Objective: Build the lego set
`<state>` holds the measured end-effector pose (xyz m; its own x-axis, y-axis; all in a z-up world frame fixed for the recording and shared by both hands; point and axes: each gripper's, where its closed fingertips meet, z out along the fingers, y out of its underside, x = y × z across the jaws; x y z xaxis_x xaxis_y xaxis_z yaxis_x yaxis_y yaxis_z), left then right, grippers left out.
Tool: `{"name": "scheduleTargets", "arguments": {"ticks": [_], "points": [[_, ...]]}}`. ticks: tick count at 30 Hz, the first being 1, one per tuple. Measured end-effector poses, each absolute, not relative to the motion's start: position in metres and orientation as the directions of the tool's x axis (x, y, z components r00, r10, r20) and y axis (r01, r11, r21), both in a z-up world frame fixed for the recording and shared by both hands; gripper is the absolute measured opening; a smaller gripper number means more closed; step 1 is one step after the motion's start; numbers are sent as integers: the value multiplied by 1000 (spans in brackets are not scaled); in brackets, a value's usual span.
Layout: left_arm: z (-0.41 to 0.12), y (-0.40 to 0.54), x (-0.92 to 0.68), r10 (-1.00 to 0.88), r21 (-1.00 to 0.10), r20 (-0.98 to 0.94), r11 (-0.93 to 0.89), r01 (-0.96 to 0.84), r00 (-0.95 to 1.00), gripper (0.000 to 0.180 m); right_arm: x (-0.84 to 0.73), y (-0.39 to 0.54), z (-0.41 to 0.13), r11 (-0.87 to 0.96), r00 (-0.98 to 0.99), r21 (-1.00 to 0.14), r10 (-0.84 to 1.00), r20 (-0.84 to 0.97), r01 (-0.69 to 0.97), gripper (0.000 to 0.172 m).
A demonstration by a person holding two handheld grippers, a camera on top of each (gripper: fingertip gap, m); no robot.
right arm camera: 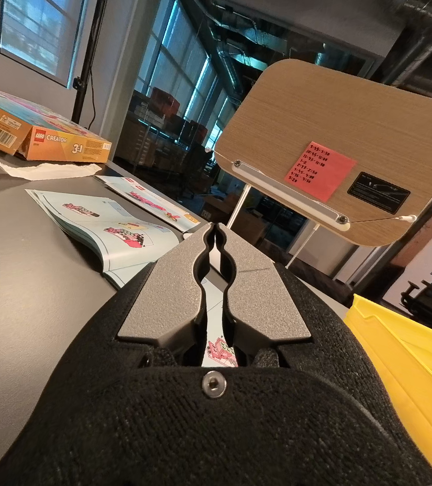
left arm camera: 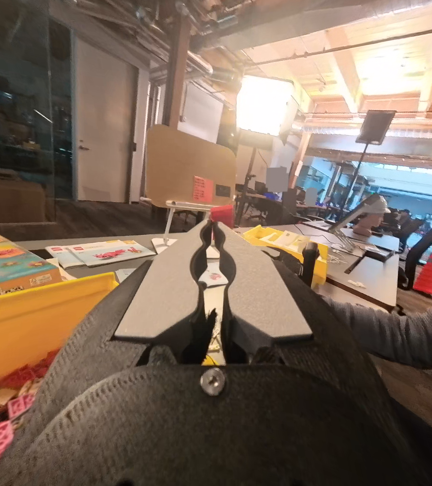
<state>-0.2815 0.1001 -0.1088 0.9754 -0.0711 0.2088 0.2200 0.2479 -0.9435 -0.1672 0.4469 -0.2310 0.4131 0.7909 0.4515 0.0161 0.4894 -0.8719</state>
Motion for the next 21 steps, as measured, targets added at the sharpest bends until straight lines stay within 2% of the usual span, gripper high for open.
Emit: {"name": "scheduleTargets", "arguments": {"ticks": [14, 21], "points": [[-106, 122, -284, -92, -900, 213, 370, 232, 973, 0, -176, 446, -238, 498, 383, -866, 791, 477, 49, 0], [-125, 128, -289, -58, -919, 250, 301, 255, 967, 0, -178, 444, -238, 504, 376, -862, 790, 484, 51, 0]]}}
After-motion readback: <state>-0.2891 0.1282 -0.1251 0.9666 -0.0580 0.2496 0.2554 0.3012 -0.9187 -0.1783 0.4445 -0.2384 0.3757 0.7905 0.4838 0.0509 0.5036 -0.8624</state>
